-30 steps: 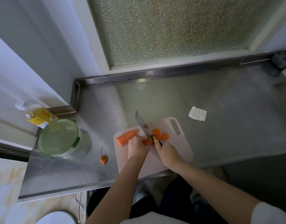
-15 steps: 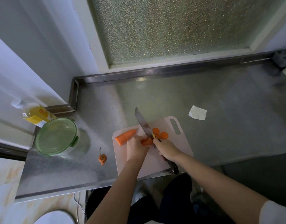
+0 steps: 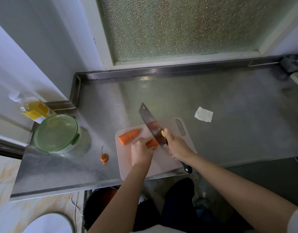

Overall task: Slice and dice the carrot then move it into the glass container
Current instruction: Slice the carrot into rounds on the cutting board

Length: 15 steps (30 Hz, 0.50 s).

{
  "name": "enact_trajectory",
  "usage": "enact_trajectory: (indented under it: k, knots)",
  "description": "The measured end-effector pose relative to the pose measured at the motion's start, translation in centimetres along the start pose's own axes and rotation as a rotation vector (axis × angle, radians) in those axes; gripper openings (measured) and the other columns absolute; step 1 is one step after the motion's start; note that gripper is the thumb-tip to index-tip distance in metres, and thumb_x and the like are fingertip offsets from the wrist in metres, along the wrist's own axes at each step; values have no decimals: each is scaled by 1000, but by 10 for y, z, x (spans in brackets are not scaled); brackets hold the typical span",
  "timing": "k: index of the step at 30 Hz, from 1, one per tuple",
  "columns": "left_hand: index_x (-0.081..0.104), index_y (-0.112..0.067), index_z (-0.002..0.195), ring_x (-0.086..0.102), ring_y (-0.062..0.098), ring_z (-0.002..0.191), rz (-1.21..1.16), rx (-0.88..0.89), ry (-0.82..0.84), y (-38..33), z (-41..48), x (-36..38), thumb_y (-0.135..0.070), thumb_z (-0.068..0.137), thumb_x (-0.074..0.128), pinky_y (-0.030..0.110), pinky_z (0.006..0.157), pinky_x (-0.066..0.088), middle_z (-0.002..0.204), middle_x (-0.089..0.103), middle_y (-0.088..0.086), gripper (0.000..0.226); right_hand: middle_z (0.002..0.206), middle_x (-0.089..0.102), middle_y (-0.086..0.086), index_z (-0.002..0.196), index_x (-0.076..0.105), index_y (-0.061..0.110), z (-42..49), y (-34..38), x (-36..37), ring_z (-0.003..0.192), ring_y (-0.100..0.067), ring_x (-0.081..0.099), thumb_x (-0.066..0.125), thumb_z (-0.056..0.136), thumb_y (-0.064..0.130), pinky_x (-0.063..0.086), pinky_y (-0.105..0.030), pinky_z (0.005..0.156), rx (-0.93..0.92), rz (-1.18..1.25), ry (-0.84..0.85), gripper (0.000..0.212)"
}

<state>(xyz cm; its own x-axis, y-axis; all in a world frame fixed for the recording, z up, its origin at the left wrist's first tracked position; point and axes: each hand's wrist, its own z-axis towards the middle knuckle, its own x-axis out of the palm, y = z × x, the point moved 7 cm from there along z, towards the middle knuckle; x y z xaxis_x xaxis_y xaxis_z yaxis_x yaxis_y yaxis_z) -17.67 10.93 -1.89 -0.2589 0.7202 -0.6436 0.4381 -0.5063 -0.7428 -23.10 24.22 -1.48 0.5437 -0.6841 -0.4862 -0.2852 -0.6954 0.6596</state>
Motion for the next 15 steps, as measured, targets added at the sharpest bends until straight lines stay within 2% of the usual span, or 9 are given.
enact_trajectory:
  k: [9, 12, 15]
  knots:
    - [73, -11, 85, 60, 23, 86, 2, -28, 28, 4, 4, 3, -7, 75, 73, 32, 83, 51, 89, 66, 4, 11, 60, 42, -1, 61, 36, 18, -7, 3, 2, 54, -14, 40, 16, 98, 57, 29, -22, 49, -23, -110, 38, 57]
    - [73, -12, 81, 60, 20, 84, -9, -47, 24, 5, 6, 2, -7, 75, 73, 28, 80, 50, 84, 63, -1, 8, 58, 41, -2, 59, 36, 18, -14, -3, 1, 52, -14, 40, 17, 99, 56, 29, -24, 48, -19, -123, 49, 58]
    - [73, -12, 88, 58, 16, 85, -30, -70, 16, 7, 6, 3, -8, 77, 73, 23, 80, 47, 88, 62, -2, 12, 66, 39, 4, 66, 33, 27, -20, -13, -1, 57, -7, 36, 21, 100, 53, 29, -17, 53, -3, -121, 78, 45]
